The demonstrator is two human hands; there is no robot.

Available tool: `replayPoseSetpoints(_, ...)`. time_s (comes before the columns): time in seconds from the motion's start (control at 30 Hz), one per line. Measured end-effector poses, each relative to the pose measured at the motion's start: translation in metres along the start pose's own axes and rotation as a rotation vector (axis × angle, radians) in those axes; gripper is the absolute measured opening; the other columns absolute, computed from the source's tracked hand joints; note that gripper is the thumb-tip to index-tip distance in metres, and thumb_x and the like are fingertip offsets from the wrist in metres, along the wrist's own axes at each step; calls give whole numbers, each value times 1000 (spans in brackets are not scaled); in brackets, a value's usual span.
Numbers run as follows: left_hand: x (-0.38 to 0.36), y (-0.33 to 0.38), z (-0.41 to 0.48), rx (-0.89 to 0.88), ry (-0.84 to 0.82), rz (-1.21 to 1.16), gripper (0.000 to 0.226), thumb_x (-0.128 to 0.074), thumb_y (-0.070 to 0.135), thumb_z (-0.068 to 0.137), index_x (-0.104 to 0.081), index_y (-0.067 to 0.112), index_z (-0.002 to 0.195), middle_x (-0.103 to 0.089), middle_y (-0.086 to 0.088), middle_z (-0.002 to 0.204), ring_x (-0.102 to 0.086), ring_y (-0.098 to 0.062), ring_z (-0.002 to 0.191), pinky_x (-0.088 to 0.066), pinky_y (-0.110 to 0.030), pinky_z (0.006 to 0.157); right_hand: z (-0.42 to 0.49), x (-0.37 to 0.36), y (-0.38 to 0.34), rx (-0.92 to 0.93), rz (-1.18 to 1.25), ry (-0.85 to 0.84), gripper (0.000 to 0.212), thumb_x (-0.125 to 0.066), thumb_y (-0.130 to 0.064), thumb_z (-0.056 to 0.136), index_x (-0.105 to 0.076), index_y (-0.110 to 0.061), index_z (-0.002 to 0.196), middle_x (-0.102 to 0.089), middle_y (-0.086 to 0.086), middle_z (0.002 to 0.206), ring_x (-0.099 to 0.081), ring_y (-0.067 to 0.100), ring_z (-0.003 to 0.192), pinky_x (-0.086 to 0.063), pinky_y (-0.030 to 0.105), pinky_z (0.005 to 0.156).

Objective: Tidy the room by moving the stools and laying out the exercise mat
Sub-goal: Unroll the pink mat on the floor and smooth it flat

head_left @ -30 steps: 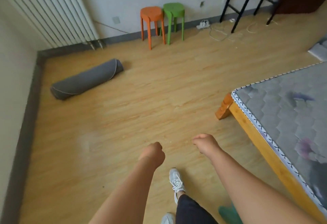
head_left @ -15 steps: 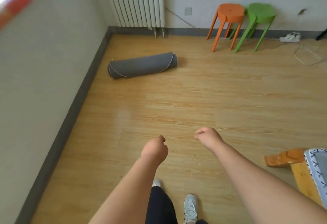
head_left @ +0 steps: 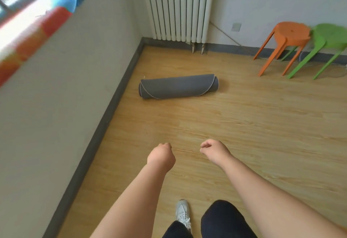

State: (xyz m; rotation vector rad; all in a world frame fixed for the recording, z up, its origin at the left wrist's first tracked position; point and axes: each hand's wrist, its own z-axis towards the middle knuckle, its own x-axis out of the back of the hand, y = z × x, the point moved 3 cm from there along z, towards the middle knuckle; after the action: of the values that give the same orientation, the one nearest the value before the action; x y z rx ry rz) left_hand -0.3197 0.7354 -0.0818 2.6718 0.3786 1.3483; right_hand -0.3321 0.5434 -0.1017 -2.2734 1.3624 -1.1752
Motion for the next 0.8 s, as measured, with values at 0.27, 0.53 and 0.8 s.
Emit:
replayPoseSetpoints(0.27, 67, 59, 123, -101, -10, -55, 47, -39, 12, 90, -45, 17, 136, -49, -5, 136, -52, -25, 120, -47, -35, 92, 119, 49, -62, -54, -31, -6, 17, -63, -17, 84, -66, -18, 101, -66, 2, 106, -61, 22, 100, -44, 26, 83)
replayPoseSetpoints(0.53, 150, 98, 256, -38, -55, -35, 47, -39, 11, 92, -42, 17, 138, -44, -4, 141, -50, -25, 122, -48, -37, 94, 267, 101, -146, -59, -19, -42, 15, -67, -18, 82, -65, -21, 96, -66, 1, 104, -59, 19, 93, -41, 23, 77)
replayPoseSetpoints(0.8, 208, 107, 360, -24, -52, -5, 50, -40, 6, 90, -41, 17, 140, -45, -1, 140, -51, -24, 119, -52, -37, 88, 360, 116, -219, -63, -87, -70, 29, -64, -21, 84, -61, -22, 113, -60, -1, 107, -58, 19, 90, -43, 26, 77)
